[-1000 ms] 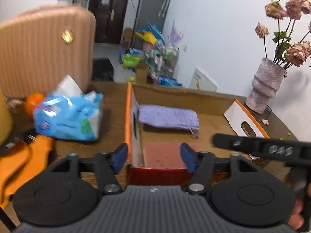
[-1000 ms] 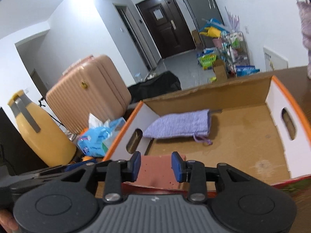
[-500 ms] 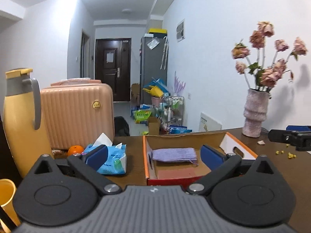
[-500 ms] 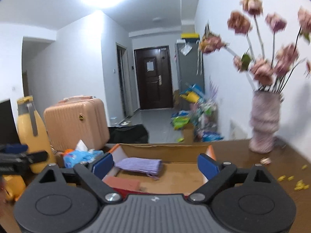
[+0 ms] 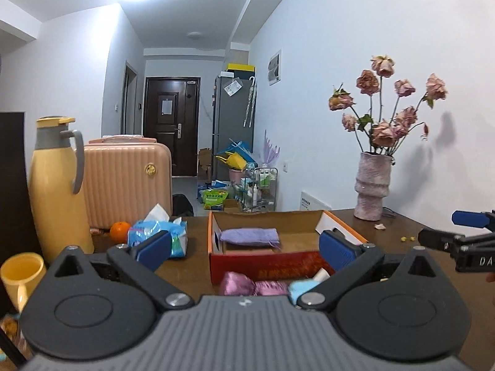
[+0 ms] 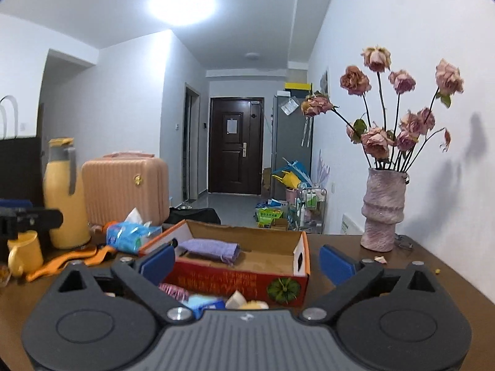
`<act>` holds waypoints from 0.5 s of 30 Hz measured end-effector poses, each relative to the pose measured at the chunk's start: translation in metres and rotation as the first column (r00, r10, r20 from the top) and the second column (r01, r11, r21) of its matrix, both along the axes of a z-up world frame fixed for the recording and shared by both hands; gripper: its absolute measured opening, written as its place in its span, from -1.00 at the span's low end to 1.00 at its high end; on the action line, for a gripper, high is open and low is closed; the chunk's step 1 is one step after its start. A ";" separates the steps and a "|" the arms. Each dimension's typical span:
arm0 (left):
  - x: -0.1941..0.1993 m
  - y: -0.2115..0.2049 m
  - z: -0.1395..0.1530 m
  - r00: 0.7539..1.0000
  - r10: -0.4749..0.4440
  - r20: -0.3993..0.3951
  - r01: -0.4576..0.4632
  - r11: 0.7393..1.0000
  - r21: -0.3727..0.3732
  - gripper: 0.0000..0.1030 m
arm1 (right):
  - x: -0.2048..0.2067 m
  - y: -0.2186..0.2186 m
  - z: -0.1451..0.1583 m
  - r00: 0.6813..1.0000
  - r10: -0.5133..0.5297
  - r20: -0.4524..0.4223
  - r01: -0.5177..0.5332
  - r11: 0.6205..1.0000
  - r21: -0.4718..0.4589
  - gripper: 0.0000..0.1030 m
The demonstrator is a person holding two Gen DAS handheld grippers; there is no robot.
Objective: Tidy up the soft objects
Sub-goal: 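Withdraw both tools from the box back over the table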
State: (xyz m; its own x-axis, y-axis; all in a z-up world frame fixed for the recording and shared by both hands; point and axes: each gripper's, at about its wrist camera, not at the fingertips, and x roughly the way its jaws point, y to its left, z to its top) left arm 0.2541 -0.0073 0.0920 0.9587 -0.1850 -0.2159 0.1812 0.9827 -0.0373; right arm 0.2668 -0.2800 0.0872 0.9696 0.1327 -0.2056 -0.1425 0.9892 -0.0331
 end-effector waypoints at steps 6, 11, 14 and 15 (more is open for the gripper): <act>-0.057 0.006 -0.024 1.000 -0.016 -0.011 0.016 1.000 0.005 1.00 | -0.056 -0.003 -0.023 1.000 0.015 -0.013 -0.015 1.000 0.018 0.97; -0.099 0.012 -0.044 1.000 -0.013 -0.023 0.013 1.000 0.018 1.00 | -0.103 -0.009 -0.040 0.999 -0.020 -0.031 0.022 0.997 0.071 0.97; -0.113 0.018 -0.051 0.999 0.001 -0.040 -0.001 1.000 -0.009 1.00 | -0.128 -0.012 -0.045 0.999 -0.025 -0.032 0.029 0.994 0.109 0.98; -0.116 0.021 -0.052 0.999 0.003 -0.045 -0.004 1.000 -0.017 1.00 | -0.133 -0.013 -0.045 0.999 -0.023 -0.031 0.026 0.993 0.111 0.99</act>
State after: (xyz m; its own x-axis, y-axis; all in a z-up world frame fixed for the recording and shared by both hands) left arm 0.1386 0.0134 0.0400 0.9487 -0.1858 -0.2558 0.1755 0.9825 -0.0625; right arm 0.1342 -0.2930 0.0423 0.9665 0.1330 -0.2196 -0.1177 0.9897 0.0813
